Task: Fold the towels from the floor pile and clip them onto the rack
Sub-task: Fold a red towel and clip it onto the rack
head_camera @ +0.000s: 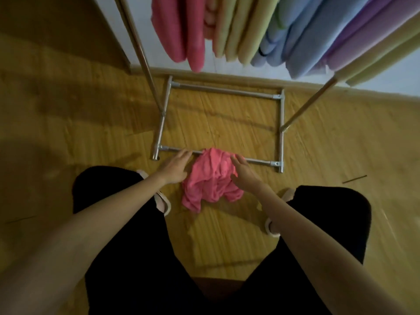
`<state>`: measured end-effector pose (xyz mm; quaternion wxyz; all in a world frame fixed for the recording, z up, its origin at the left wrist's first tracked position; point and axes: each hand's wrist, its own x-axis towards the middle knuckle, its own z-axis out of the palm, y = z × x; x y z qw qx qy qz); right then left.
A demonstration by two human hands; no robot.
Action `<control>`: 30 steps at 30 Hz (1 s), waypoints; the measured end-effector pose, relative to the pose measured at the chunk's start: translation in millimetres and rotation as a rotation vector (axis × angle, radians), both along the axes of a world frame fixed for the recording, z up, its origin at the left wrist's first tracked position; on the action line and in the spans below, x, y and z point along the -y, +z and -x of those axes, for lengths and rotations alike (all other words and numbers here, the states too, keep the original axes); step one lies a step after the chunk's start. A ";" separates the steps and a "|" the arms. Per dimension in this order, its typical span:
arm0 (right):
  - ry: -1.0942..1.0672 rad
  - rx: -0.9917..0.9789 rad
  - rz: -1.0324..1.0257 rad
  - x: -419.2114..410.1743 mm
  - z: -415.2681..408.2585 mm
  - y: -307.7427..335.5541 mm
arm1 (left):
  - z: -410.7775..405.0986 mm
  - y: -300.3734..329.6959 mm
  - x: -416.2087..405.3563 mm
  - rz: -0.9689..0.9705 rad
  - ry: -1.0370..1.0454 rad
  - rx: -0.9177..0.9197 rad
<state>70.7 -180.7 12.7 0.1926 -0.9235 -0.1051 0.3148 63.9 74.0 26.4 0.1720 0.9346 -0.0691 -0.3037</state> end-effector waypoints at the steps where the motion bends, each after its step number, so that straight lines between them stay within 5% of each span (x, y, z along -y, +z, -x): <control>1: -0.009 -0.025 0.005 3.6 6.0 -12.8 | 4.6 -11.8 5.2 0.000 0.022 -0.015; 14: 0.018 -0.165 0.057 12.1 33.3 -142.0 | 29.0 -166.1 46.8 -0.056 0.061 -0.236; 30: 0.075 -0.223 0.106 1.5 16.6 -218.6 | -12.4 -245.0 52.8 -0.540 -0.173 -0.021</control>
